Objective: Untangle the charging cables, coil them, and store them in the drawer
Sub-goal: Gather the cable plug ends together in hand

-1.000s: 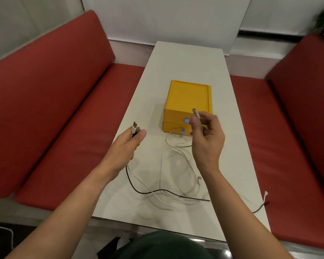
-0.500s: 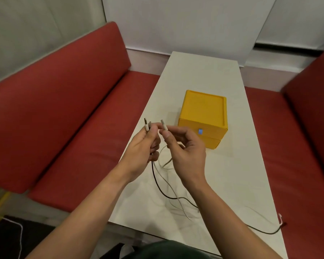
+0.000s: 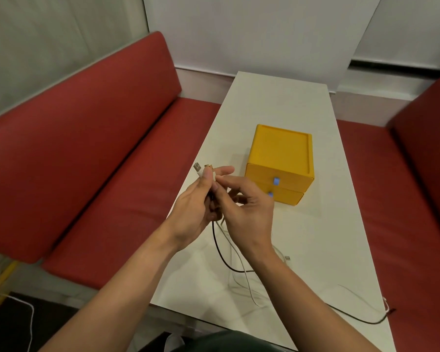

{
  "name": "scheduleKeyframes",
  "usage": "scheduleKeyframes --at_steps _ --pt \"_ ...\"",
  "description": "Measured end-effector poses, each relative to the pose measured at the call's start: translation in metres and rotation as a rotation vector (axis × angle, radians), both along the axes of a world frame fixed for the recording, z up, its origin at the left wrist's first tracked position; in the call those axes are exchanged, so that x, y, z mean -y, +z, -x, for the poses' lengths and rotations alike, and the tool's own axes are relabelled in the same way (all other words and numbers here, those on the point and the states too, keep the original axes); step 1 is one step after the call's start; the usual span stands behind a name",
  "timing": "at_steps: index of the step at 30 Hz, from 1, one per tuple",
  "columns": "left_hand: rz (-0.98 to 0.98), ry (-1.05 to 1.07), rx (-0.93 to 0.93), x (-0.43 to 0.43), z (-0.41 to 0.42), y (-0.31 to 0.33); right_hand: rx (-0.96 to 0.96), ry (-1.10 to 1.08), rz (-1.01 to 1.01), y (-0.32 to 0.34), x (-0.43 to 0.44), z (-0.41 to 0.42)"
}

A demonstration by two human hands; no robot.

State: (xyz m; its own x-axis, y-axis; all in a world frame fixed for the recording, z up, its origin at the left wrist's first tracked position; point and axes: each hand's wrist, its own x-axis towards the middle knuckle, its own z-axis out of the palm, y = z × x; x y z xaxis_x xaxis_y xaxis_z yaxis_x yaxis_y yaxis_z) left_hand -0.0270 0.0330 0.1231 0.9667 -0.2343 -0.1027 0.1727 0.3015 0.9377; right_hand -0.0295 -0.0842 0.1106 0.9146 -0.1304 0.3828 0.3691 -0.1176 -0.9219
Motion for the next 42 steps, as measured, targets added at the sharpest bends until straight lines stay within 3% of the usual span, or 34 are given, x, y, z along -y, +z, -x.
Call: scheduleKeyframes --at_steps 5,12,17,20,25,30,37,42 --pt "0.001 0.028 0.001 -0.003 -0.002 0.000 -0.019 0.089 0.154 0.005 0.006 -0.003" --pt "-0.050 -0.004 0.076 -0.011 0.000 0.000 -0.105 0.119 0.126 0.037 0.025 -0.022" --pt "0.022 -0.130 0.071 -0.016 0.002 0.004 -0.354 0.578 0.093 0.054 0.034 -0.037" --pt "0.022 -0.196 0.067 -0.019 0.002 0.006 -0.370 0.697 0.052 0.051 0.037 -0.040" --pt "-0.081 -0.265 0.091 -0.020 0.002 0.008 -0.294 0.615 0.000 0.042 0.036 -0.041" --pt "-0.270 -0.159 0.079 -0.018 -0.004 0.009 -0.198 0.464 0.085 0.035 0.033 -0.044" --pt "-0.446 -0.124 0.121 -0.014 -0.002 0.012 -0.234 0.441 -0.033 0.034 0.028 -0.042" --pt "-0.496 -0.072 0.123 -0.015 -0.001 0.011 -0.255 0.446 0.002 0.035 0.022 -0.040"
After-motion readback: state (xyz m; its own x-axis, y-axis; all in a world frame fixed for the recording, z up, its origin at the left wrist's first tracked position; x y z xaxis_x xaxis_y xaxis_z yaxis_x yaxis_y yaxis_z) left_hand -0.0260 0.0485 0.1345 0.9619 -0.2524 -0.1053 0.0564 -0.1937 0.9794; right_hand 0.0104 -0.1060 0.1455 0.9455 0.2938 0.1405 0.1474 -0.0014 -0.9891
